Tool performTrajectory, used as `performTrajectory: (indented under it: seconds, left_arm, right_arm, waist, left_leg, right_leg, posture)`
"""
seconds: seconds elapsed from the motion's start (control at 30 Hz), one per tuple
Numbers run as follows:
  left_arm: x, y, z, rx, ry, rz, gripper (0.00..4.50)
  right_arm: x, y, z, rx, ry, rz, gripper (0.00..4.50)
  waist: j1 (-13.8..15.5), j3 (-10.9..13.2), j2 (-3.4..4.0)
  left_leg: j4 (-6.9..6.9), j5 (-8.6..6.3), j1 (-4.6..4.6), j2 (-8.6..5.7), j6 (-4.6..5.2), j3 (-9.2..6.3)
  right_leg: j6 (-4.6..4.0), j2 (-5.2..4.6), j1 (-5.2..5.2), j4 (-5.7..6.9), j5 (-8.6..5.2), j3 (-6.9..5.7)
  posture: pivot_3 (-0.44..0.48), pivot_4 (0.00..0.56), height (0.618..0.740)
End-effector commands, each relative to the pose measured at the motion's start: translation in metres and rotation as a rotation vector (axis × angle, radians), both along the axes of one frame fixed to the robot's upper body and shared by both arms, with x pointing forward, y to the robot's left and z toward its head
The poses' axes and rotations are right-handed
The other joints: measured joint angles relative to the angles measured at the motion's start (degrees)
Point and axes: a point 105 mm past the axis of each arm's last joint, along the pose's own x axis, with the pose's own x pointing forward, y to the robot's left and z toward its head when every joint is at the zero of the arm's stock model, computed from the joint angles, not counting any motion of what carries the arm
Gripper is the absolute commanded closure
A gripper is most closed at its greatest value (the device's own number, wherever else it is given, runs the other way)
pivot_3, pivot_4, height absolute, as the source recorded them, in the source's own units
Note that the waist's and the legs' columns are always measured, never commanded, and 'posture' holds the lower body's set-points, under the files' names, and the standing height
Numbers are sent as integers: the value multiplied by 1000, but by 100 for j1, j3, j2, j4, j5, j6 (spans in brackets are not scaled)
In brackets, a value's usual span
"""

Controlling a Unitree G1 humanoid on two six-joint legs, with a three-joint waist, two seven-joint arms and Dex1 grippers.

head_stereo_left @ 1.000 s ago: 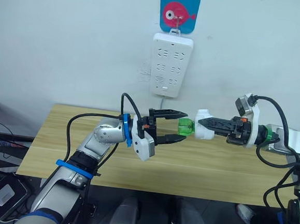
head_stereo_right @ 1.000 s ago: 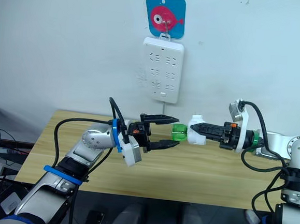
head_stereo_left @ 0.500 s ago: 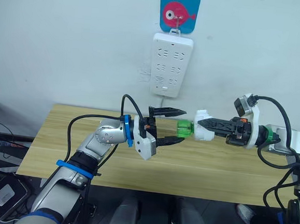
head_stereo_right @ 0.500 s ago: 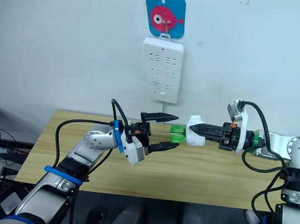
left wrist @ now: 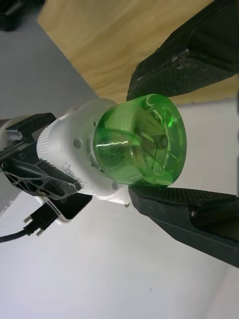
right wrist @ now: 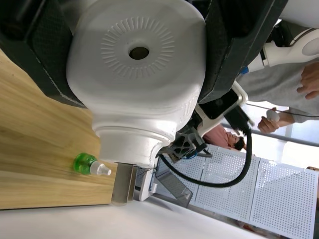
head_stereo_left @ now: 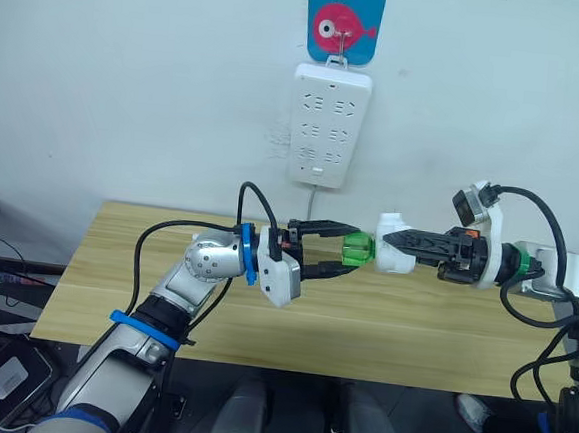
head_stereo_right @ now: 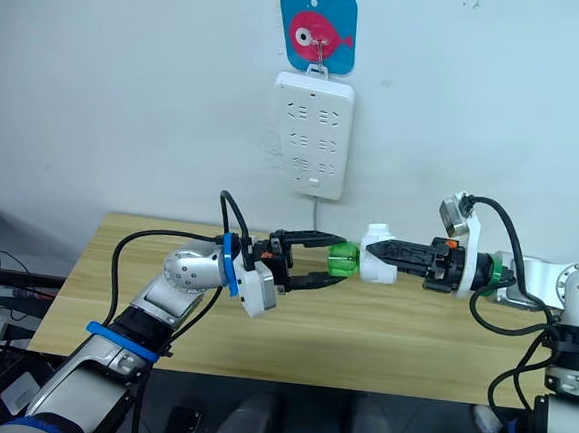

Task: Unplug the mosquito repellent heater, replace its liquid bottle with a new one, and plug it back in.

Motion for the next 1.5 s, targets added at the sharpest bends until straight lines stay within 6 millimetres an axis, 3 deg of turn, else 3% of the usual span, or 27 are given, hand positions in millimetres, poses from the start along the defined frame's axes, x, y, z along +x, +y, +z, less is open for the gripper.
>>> performTrajectory:
  seconds: [0.03,0.1,0.17,0.23,0.3,0.5,0.73,0.83,0.93,1.03,1.1,1.2,1.27,1.33,1.5]
  left_arm:
    - [-4,-7,19,-91,438,-70,2243]
    - [-5,-6,26,-128,822,-112,2243]
    - [-6,3,23,-138,1407,-186,2243]
    - [-12,11,22,-120,1695,-259,2243]
    - [-12,16,14,-141,1871,-287,2243]
    - [-12,14,13,-198,2025,-320,2243]
    - [-4,27,0,-282,2048,-199,110]
    - [-4,40,-6,-288,2019,-121,25]
    - [-2,52,-10,-218,1733,52,25]
    - [2,52,0,-128,1189,136,25]
    - [-4,44,7,-23,781,129,25]
    - [-3,35,9,46,359,130,25]
    - [-2,32,10,90,-54,126,25]
    - [-2,30,11,55,-225,99,25]
    - [-1,20,8,24,-355,48,25]
  right_arm:
    - [-13,7,8,-1,-52,83,1456]
    - [-15,8,7,-10,-59,92,1456]
    - [-18,10,7,-15,-67,114,1456]
    - [-20,12,7,-20,-75,125,1456]
    - [-20,13,7,-26,-87,128,1456]
    - [-19,13,11,-23,-104,125,1456]
    - [-14,4,10,-16,-87,77,1456]
    - [-10,-1,13,0,-79,52,1456]
    - [-4,-8,13,12,-69,7,1456]
    - [3,-14,14,28,-56,-32,1456]
    - [6,-17,13,19,-51,-50,1456]
    - [9,-17,11,10,-45,-58,1456]
    - [11,-15,11,18,-45,-55,1456]
    - [12,-12,11,15,-46,-47,1456]
    - [4,-5,12,12,-48,4,1456]
  waist:
    - [-2,0,0]
    - [-35,0,0]
    - [-45,0,0]
    - [-87,0,1]
    - [-141,0,2]
    - [-156,0,1]
    - [-145,-1,2]
    - [-146,-1,2]
    - [-146,-1,2]
    - [-116,-6,11]
    - [-64,-8,14]
    - [19,-8,15]
    - [40,-8,15]
    - [52,-8,15]
    - [50,-8,14]
  left_leg:
    - [0,0,-1,0,0,-2]
    - [-1,-1,-1,0,1,-5]
    - [0,-3,-3,0,5,-15]
    - [1,-2,-3,1,10,-31]
    - [0,-2,1,-1,10,-31]
    - [1,11,6,-2,-13,-17]
    - [3,15,10,-1,-20,1]
    - [3,15,10,0,-20,4]
    - [1,15,10,0,-20,7]
    - [-4,18,9,-1,-25,14]
    - [-5,19,9,-2,-27,20]
    - [-6,19,5,-2,-27,26]
    - [-5,18,0,-3,-26,25]
    - [-4,18,-3,-2,-26,26]
    - [-4,12,-6,-5,-14,32]
  right_leg:
    - [0,0,0,-1,0,-1]
    - [0,0,1,0,0,0]
    - [0,1,2,-1,0,-3]
    - [2,5,3,0,-1,-8]
    - [2,7,6,3,-2,-10]
    - [3,11,2,8,-2,-7]
    - [2,10,2,7,-2,5]
    - [2,9,0,8,-2,7]
    - [1,9,-2,7,-2,7]
    - [-1,8,-3,-1,-2,13]
    - [-2,5,0,-8,-1,16]
    - [-6,3,1,-19,1,17]
    - [-6,-1,0,-23,2,15]
    - [-10,-1,-1,-23,5,11]
    - [4,-16,-12,-7,14,5]
  posture:
    - [44,265,740]
    - [51,261,740]
    - [53,258,740]
    - [52,254,740]
    - [49,249,740]
    - [41,242,740]
    - [44,234,740]
    - [44,234,740]
    - [48,228,740]
    - [59,226,740]
    - [64,225,740]
    - [71,226,740]
    - [70,227,740]
    - [70,227,740]
    - [62,231,740]
